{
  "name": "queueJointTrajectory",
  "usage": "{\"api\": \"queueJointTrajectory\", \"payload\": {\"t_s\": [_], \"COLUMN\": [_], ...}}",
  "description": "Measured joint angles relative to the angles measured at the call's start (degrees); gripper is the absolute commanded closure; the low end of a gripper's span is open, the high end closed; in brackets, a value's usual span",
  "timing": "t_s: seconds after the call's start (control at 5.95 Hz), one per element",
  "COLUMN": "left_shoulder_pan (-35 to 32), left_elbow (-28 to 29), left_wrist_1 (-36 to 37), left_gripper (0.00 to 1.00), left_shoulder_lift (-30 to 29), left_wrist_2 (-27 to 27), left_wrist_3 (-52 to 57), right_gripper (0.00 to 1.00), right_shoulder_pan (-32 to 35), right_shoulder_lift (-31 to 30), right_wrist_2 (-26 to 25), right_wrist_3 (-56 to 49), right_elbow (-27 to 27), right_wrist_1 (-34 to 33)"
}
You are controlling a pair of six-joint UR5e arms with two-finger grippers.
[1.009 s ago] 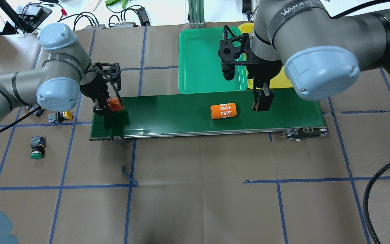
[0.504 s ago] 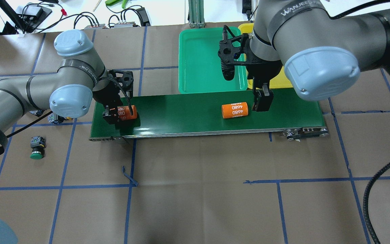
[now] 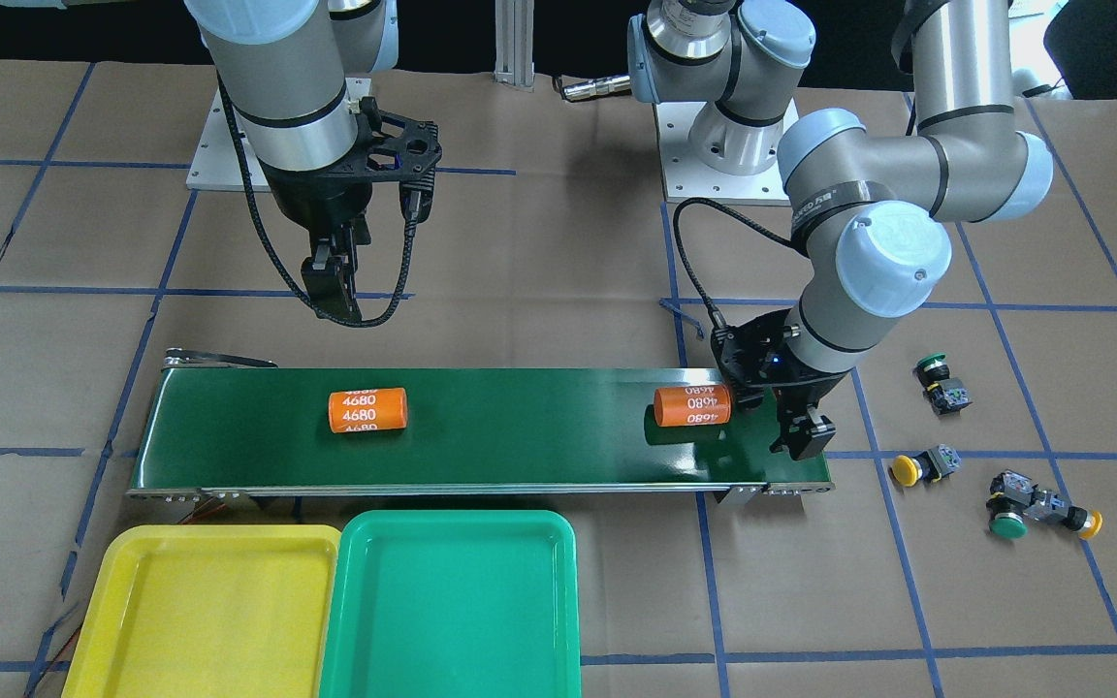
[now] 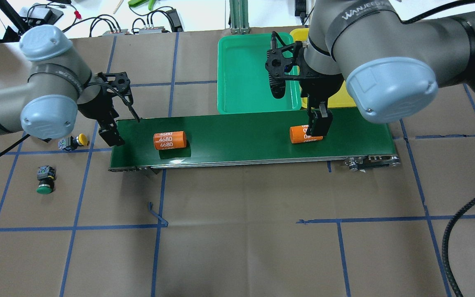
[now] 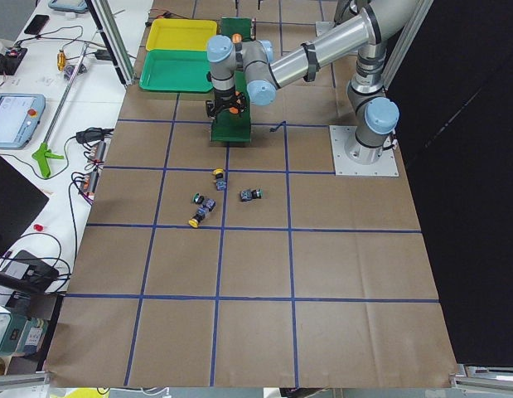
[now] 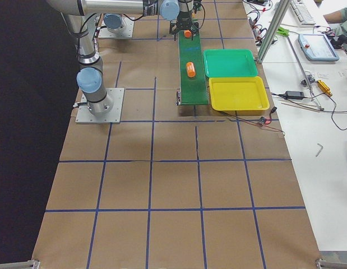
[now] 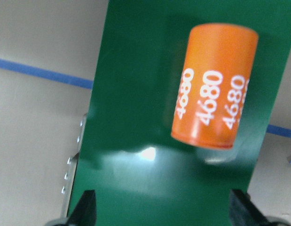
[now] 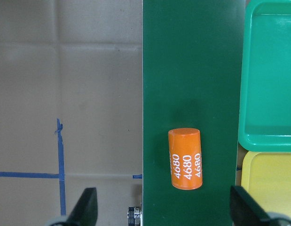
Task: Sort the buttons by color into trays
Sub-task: 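Push orange cylinder off belt end with right while left grasps yellow button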
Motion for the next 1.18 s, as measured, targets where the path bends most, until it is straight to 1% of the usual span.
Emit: {"api": "queueJointTrajectory", "payload": {"t_s": [0.17,0.5,0.67,0.84,1.01,1.18], "left_shoulder_pan": [5.19,11.53,13.17,13.74,13.93,13.96], "left_elbow": [0.12,1.26,1.93,1.8,1.5,1.28], "left_wrist_1": [-0.02,1.87,5.09,9.32,11.88,13.03], "left_gripper": [0.02,0.02,0.02,0.02,0.02,0.04], "left_shoulder_lift": [-0.55,-4.18,-6.86,-9.23,-11.24,-12.89], "left_wrist_2": [-1.62,-2.35,-2.3,-2.1,-1.88,-1.49], "left_wrist_3": [1.32,8.11,12.26,15.03,16.32,16.86], "right_gripper": [0.0,0.0,0.0,0.0,0.0,0.0], "right_shoulder_pan": [0.0,0.03,0.16,0.81,2.46,4.14], "right_shoulder_lift": [0.0,0.18,0.8,2.49,4.84,6.85], "right_wrist_2": [0.13,0.33,0.36,0.39,0.38,0.15], "right_wrist_3": [-0.02,0.03,0.03,0.12,1.66,3.88], "right_elbow": [0.02,0.18,0.31,0.32,0.27,0.19], "right_wrist_1": [0.02,-0.07,-1.28,-4.71,-8.51,-11.45]}}
